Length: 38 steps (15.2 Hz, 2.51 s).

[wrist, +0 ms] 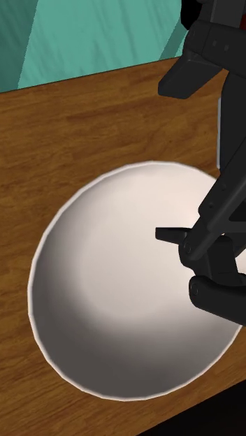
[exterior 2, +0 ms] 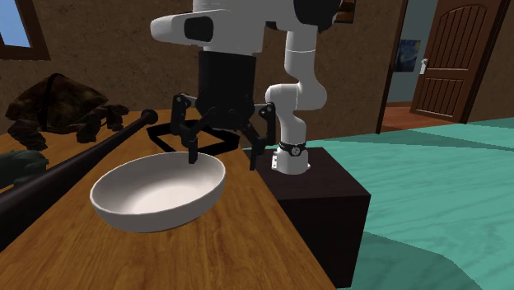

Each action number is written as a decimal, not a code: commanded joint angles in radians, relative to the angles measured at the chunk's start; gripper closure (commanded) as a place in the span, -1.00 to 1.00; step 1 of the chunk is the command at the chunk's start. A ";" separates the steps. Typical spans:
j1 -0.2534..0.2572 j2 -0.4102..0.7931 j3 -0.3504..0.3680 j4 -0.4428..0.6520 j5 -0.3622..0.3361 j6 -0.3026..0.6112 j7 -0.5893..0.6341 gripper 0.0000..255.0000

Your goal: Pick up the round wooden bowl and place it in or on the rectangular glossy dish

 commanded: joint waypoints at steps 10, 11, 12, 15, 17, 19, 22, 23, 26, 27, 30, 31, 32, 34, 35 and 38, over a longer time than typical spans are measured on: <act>-0.002 0.012 0.000 -0.031 0.003 0.044 -0.001 -1.00; -0.002 0.012 0.000 -0.031 0.003 0.044 -0.001 -1.00; -0.002 0.012 0.000 -0.031 0.003 0.044 -0.001 1.00; -0.002 0.012 0.000 -0.031 0.003 0.044 -0.001 1.00; -0.002 0.012 0.000 -0.031 0.003 0.044 -0.001 1.00; -0.002 0.012 0.000 -0.031 0.003 0.043 -0.001 1.00; -0.002 0.010 0.000 -0.021 0.002 0.031 -0.001 1.00; -0.002 0.008 0.000 -0.011 0.002 0.019 -0.002 1.00; -0.002 0.003 -0.001 0.023 0.001 -0.019 -0.004 1.00; -0.003 0.001 -0.001 0.035 0.001 -0.032 -0.005 1.00; -0.003 -0.001 -0.002 0.072 0.001 -0.072 -0.007 1.00; -0.004 -0.001 -0.002 0.085 0.001 -0.085 -0.008 1.00; -0.004 -0.001 -0.002 0.098 0.001 -0.098 -0.009 1.00; -0.005 0.000 -0.003 0.126 0.001 -0.126 -0.010 1.00; -0.006 0.000 -0.003 0.141 0.002 -0.139 -0.011 1.00; -0.008 0.004 -0.004 0.187 0.003 -0.181 -0.015 1.00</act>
